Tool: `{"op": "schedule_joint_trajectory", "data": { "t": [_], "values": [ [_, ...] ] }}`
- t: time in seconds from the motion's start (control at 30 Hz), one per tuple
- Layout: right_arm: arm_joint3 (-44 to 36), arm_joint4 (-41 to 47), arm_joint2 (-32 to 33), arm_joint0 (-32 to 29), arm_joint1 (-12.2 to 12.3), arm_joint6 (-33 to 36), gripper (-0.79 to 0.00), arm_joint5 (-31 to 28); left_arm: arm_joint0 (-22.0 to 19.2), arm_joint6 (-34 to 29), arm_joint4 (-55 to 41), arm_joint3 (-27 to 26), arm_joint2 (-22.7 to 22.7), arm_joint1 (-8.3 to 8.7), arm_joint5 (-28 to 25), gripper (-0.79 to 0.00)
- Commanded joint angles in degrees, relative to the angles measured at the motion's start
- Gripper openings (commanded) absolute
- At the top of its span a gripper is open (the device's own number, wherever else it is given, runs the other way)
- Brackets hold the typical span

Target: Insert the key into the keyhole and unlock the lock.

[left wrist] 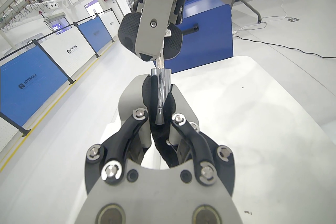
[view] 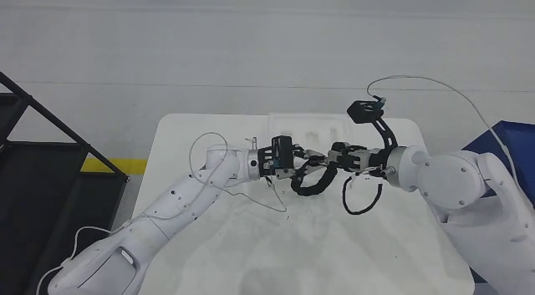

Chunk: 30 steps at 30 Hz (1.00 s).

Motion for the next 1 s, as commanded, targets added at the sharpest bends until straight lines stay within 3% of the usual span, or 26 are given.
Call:
{"op": "schedule_joint_trajectory", "data": {
  "t": [0.0,0.03,0.17,0.3,0.47,0.63,0.8,0.97],
  "values": [
    [0.2,0.0,-0.1,0.1,0.0,-0.3,-0.188,0.0,0.1,-0.1,-0.3,0.1,-0.1,-0.07,-0.5,-0.785],
    [0.3,0.1,-0.2,0.1,-0.1,-0.5,0.0,0.0,0.2,-0.2,-0.5,0.2,-0.2,-0.11,-0.8,-0.785],
    [0.9,1.4,-0.1,0.3,-0.2,-1.7,0.0,-1.7,0.4,0.1,-2.0,1.0,-0.3,-0.36,-2.5,-0.785],
    [1.5,2.6,1.0,0.4,-0.1,-3.0,0.0,-7.4,0.4,0.2,-4.2,2.3,-0.5,-0.7,-4.5,-0.785],
    [3.8,6.7,3.9,-0.3,0.2,-4.8,0.0,-24.1,-0.1,-0.2,-8.4,5.0,-1.2,-1.08,-9.1,-0.785],
    [8.4,14.1,6.9,-1.6,0.9,-1.6,0.0,-41.0,-1.1,-2.5,-14.1,8.3,-1.9,-1.45,-15.8,-0.785],
    [9.1,15.2,8.3,-2.7,1.5,0.6,0.0,-48.7,-2.6,-7.1,-21.3,9.5,-0.9,-1.54,-18.0,-0.785],
    [7.7,10.9,8.8,-3.8,1.7,-2.0,0.0,-53.9,-5.2,-13.6,-31.2,8.0,3.7,-0.37,-18.0,-0.785]
  ]
}}
